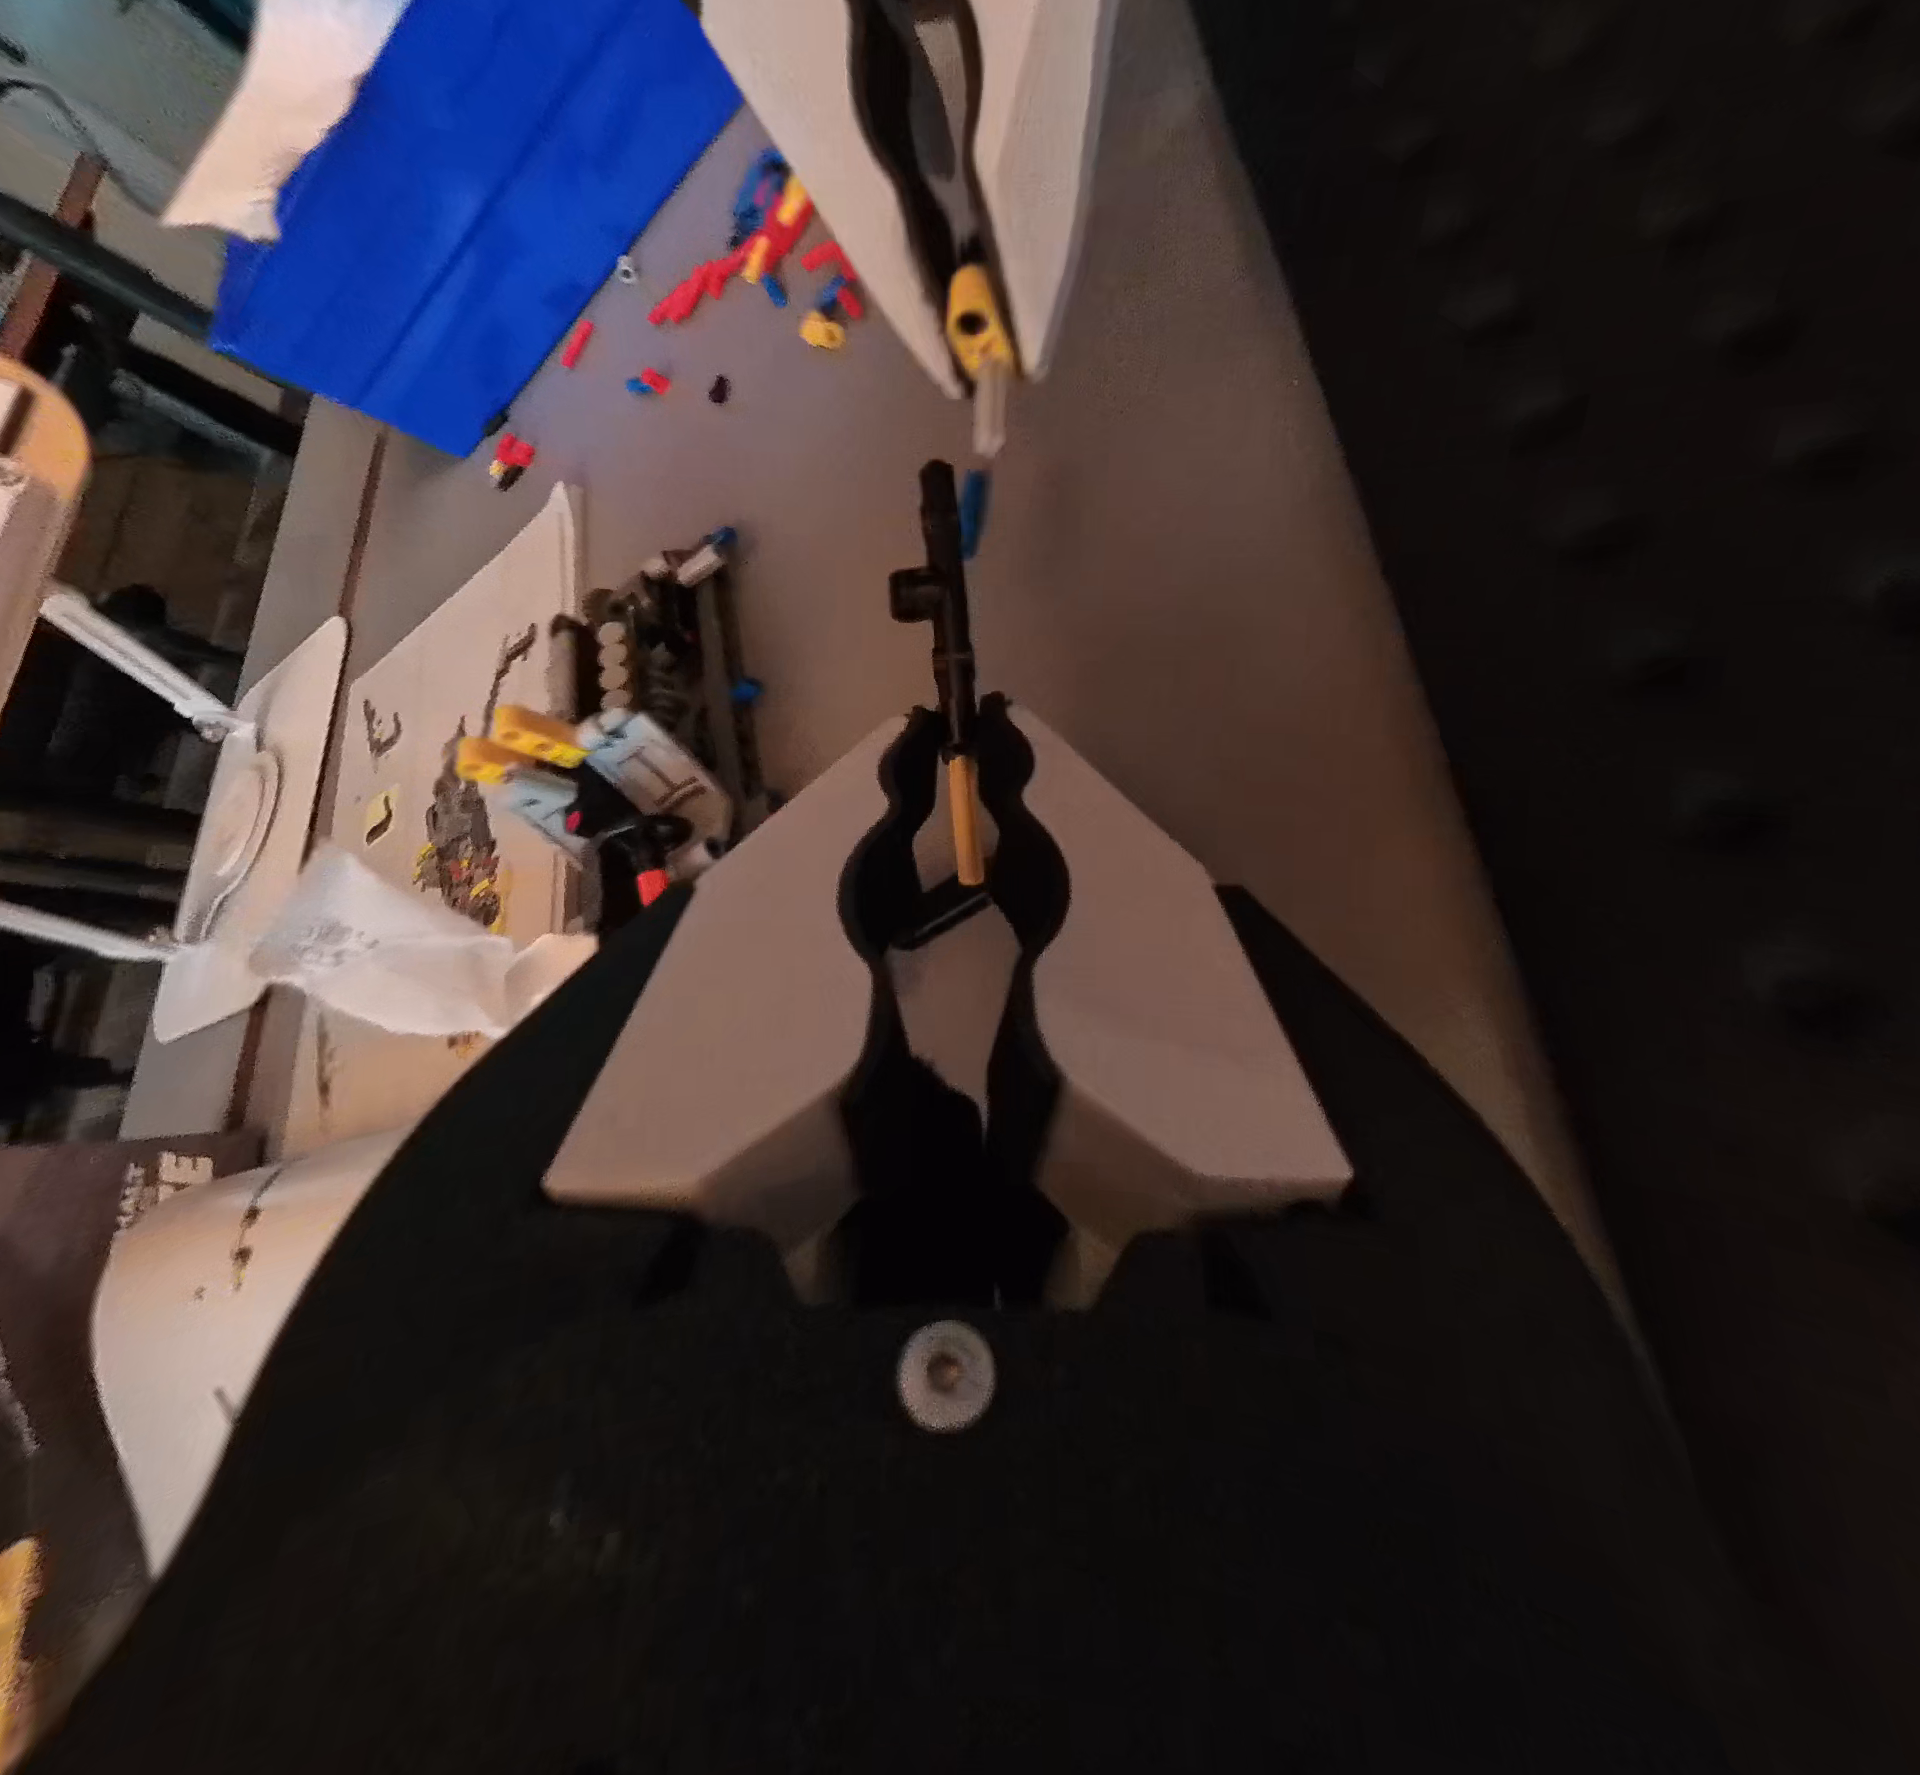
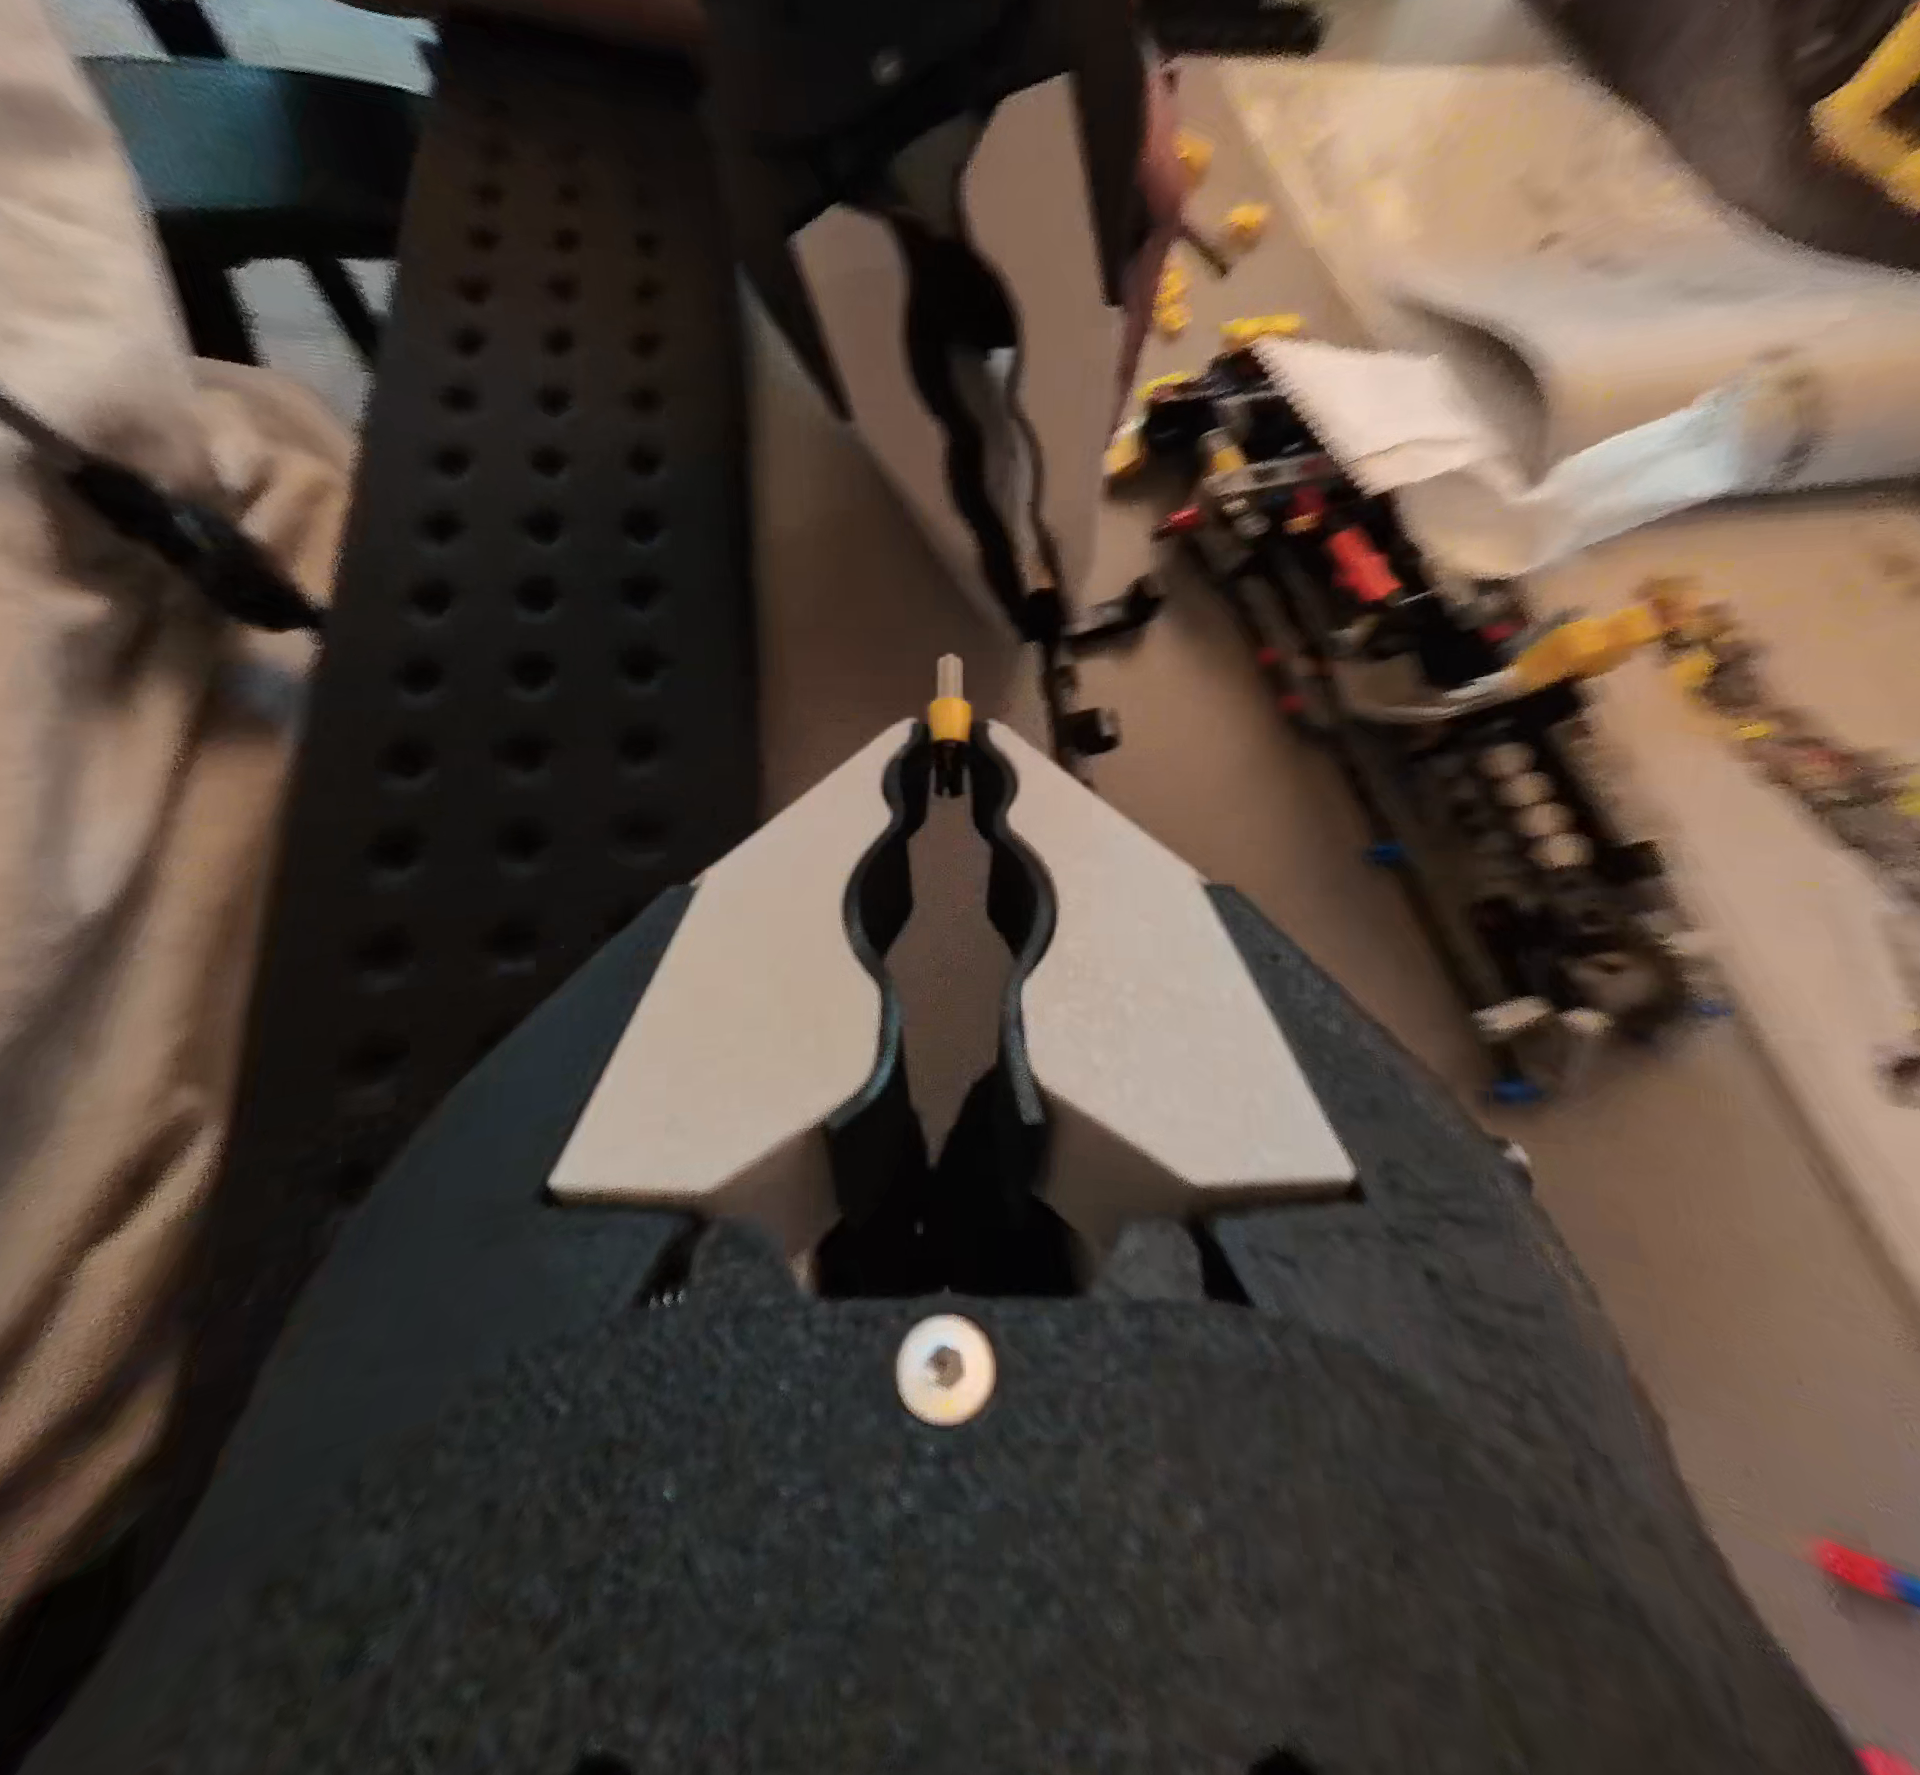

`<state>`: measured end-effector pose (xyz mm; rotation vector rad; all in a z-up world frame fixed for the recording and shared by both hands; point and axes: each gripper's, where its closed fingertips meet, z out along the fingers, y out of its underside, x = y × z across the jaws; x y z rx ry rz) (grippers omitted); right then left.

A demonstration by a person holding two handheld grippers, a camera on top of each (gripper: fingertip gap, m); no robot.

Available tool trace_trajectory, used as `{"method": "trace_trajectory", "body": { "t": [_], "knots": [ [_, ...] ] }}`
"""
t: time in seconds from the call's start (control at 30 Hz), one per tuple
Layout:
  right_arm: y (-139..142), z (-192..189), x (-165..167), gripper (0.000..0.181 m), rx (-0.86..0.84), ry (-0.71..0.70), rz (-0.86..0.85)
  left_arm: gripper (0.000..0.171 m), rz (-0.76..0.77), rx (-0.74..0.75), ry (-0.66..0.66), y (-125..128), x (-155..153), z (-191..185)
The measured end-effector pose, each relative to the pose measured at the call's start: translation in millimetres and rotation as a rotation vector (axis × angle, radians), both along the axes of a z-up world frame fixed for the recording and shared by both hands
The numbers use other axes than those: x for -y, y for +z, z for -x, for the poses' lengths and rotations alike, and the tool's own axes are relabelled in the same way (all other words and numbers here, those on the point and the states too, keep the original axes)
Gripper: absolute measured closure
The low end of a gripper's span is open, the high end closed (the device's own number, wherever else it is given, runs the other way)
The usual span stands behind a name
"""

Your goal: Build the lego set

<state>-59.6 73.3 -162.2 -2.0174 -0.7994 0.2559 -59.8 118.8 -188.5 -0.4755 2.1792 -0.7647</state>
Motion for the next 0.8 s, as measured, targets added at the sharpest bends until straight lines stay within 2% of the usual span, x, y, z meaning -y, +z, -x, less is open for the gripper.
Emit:
{"method": "trace_trajectory", "body": {
  "t": [0.13,0.23,0.33,0.4,0.47,0.57,0.7,0.8],
  "knots": [
    [17,-13,-34,0.174,0.088,-0.066,-0.123,0.167,0.150,-0.020,0.070,14,-13,-7],
    [21,-25,-58,0.174,0.150,-0.135,-0.225,0.167,0.189,-0.014,0.121,19,-28,-12],
    [21,-21,-66,0.174,0.085,-0.132,-0.342,0.168,0.115,0.034,0.164,19,-43,-16],
    [18,-26,-64,0.174,0.225,-0.134,-0.367,0.168,0.017,0.088,0.180,18,-49,-18],
    [17,-28,-62,0.174,0.255,-0.137,-0.398,0.168,-0.060,0.148,0.163,19,-47,-18],
    [16,-32,-62,0.174,0.351,-0.154,-0.433,0.168,-0.054,0.170,0.134,21,-39,-17],
    [18,-28,-64,0.175,0.397,-0.135,-0.460,0.167,-0.062,0.221,0.134,28,-38,-17],
    [20,-26,-62,0.175,0.414,-0.122,-0.480,0.168,-0.206,0.308,0.146,32,-41,-18]
  ]
}}
